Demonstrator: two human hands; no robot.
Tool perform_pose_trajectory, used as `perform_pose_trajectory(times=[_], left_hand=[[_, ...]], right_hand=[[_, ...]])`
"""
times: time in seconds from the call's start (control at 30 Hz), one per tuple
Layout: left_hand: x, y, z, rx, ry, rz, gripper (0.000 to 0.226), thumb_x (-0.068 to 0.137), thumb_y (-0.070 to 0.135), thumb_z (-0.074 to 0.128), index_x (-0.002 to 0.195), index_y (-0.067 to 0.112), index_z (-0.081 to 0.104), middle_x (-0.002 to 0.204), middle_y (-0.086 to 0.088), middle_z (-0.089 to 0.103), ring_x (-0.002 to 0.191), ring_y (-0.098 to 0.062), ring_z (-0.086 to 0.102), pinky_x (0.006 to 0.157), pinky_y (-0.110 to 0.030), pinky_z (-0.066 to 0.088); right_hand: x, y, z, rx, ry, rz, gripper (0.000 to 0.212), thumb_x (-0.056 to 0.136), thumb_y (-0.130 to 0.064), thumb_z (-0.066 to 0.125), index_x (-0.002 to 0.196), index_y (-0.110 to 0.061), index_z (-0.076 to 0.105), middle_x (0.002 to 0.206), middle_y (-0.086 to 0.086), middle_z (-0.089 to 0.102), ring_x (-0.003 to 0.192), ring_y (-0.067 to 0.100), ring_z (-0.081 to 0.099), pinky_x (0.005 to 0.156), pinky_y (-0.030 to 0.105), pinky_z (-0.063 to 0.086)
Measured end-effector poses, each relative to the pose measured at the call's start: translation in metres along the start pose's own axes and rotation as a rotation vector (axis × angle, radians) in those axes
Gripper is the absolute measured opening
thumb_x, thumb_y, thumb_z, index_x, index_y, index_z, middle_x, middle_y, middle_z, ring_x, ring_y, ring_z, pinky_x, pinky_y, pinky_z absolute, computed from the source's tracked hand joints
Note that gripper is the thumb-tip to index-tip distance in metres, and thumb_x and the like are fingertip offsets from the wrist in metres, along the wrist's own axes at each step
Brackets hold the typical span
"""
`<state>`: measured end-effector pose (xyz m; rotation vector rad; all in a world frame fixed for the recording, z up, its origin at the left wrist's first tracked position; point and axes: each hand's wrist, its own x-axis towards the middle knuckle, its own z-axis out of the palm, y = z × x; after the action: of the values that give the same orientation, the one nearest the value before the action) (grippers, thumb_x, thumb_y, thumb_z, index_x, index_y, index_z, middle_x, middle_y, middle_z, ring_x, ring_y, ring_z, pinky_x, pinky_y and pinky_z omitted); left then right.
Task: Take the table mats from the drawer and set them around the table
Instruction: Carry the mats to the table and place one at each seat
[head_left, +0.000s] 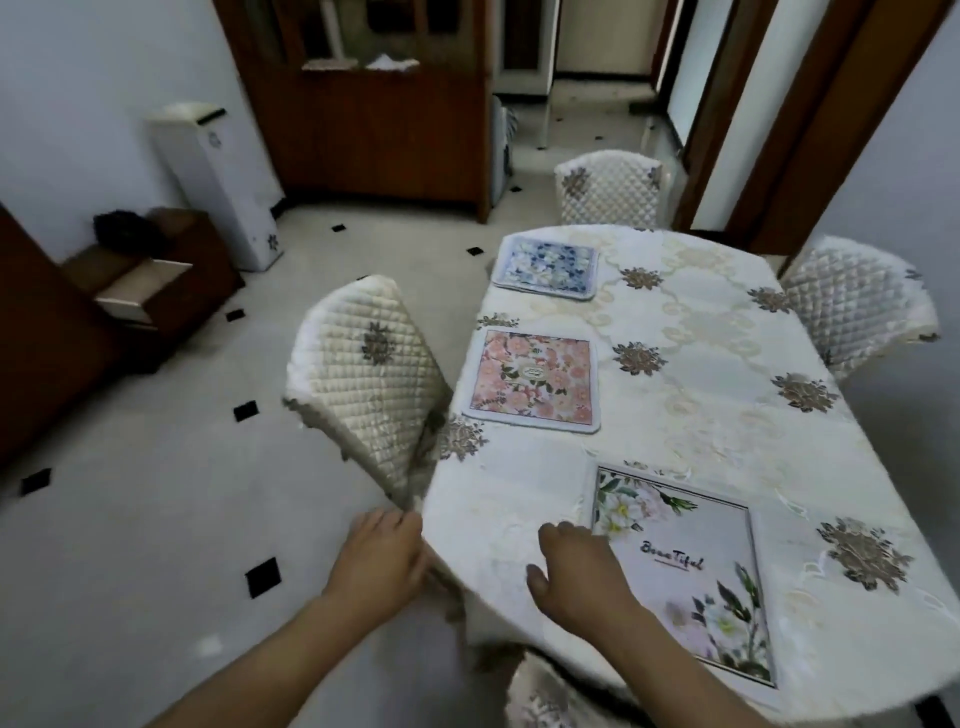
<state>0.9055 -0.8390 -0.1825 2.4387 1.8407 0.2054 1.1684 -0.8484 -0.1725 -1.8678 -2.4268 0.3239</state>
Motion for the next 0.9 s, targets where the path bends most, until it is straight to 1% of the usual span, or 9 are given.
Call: perform_pose_trajectory(times=[0.07, 0.13, 0.2, 0.27, 0.37, 0.5, 0.63, 0.77, 0.9], left_hand=[[-0.028, -0.056, -0.027, 0.003, 0.068, -0.041, 0.014, 0.079, 0.038, 0.052, 0.08, 0.024, 0.053, 0.075, 0.001, 0.056, 0.074, -0.022, 0.053, 0.066, -0.035, 0.044], [-0.05, -0.103, -0.054, 0.018, 0.083, -0.111, 0.015, 0.08, 0.038, 0.056, 0.082, 0.023, 0.052, 0.077, 0.0, 0.056, 0.077, -0.023, 0.053, 0.07, -0.035, 0.043], [-0.071, -0.15, -0.077, 0.034, 0.089, -0.194, 0.017, 0.081, 0.037, 0.057, 0.087, 0.022, 0.054, 0.082, 0.0, 0.057, 0.082, -0.024, 0.052, 0.074, -0.037, 0.043], [-0.085, -0.188, -0.092, 0.036, 0.09, -0.266, 0.019, 0.084, 0.038, 0.056, 0.093, 0.021, 0.054, 0.087, -0.001, 0.058, 0.087, -0.025, 0.051, 0.078, -0.037, 0.042], [-0.091, -0.231, -0.101, 0.03, 0.089, -0.317, 0.023, 0.087, 0.039, 0.052, 0.098, 0.02, 0.054, 0.093, -0.002, 0.059, 0.093, -0.025, 0.05, 0.082, -0.037, 0.04], [-0.073, -0.279, -0.1, 0.004, 0.101, -0.36, 0.025, 0.088, 0.04, 0.05, 0.1, 0.019, 0.054, 0.095, -0.003, 0.058, 0.094, -0.025, 0.049, 0.084, -0.037, 0.04], [-0.035, -0.326, -0.095, -0.02, 0.134, -0.335, 0.022, 0.086, 0.039, 0.05, 0.092, 0.018, 0.056, 0.086, -0.002, 0.059, 0.085, -0.025, 0.052, 0.078, -0.036, 0.043], [0.018, -0.385, -0.096, 0.003, 0.105, -0.366, 0.025, 0.087, 0.041, 0.05, 0.095, 0.018, 0.056, 0.087, -0.001, 0.058, 0.086, -0.023, 0.051, 0.079, -0.035, 0.043], [0.061, -0.439, -0.102, 0.01, 0.079, -0.43, 0.026, 0.087, 0.044, 0.051, 0.095, 0.02, 0.055, 0.087, -0.001, 0.057, 0.085, -0.023, 0.052, 0.076, -0.035, 0.044]], right_hand=[[0.023, -0.061, 0.0, 0.01, -0.011, -0.049, 0.029, 0.085, -0.041, 0.047, 0.097, -0.014, 0.053, 0.095, 0.009, 0.06, 0.091, 0.032, 0.057, 0.07, 0.037, 0.034], [0.046, -0.116, -0.002, 0.013, -0.002, -0.101, 0.029, 0.085, -0.04, 0.049, 0.101, -0.016, 0.053, 0.098, 0.008, 0.061, 0.094, 0.031, 0.057, 0.071, 0.037, 0.033], [0.069, -0.17, -0.004, 0.028, 0.005, -0.156, 0.032, 0.081, -0.039, 0.051, 0.105, -0.017, 0.056, 0.1, 0.008, 0.063, 0.093, 0.031, 0.058, 0.075, 0.037, 0.04], [0.091, -0.214, -0.006, 0.04, 0.015, -0.208, 0.034, 0.078, -0.042, 0.051, 0.102, -0.02, 0.058, 0.101, 0.007, 0.065, 0.09, 0.029, 0.061, 0.078, 0.036, 0.047], [0.123, -0.264, -0.011, 0.044, 0.024, -0.263, 0.033, 0.077, -0.046, 0.049, 0.098, -0.022, 0.058, 0.098, 0.006, 0.066, 0.085, 0.028, 0.062, 0.078, 0.038, 0.052], [0.17, -0.306, -0.013, 0.015, 0.036, -0.322, 0.03, 0.083, -0.044, 0.049, 0.099, -0.019, 0.055, 0.093, 0.006, 0.064, 0.085, 0.027, 0.06, 0.077, 0.038, 0.051], [0.234, -0.33, 0.0, -0.008, 0.028, -0.343, 0.028, 0.082, -0.044, 0.048, 0.091, -0.018, 0.052, 0.092, 0.007, 0.063, 0.087, 0.03, 0.059, 0.074, 0.036, 0.045], [0.319, -0.351, 0.008, -0.028, 0.027, -0.352, 0.034, 0.081, -0.044, 0.047, 0.102, -0.019, 0.057, 0.097, 0.005, 0.064, 0.091, 0.029, 0.059, 0.079, 0.038, 0.043], [0.398, -0.378, 0.004, -0.011, 0.009, -0.376, 0.032, 0.08, -0.043, 0.048, 0.098, -0.018, 0.057, 0.094, 0.005, 0.064, 0.088, 0.029, 0.059, 0.078, 0.038, 0.042]])
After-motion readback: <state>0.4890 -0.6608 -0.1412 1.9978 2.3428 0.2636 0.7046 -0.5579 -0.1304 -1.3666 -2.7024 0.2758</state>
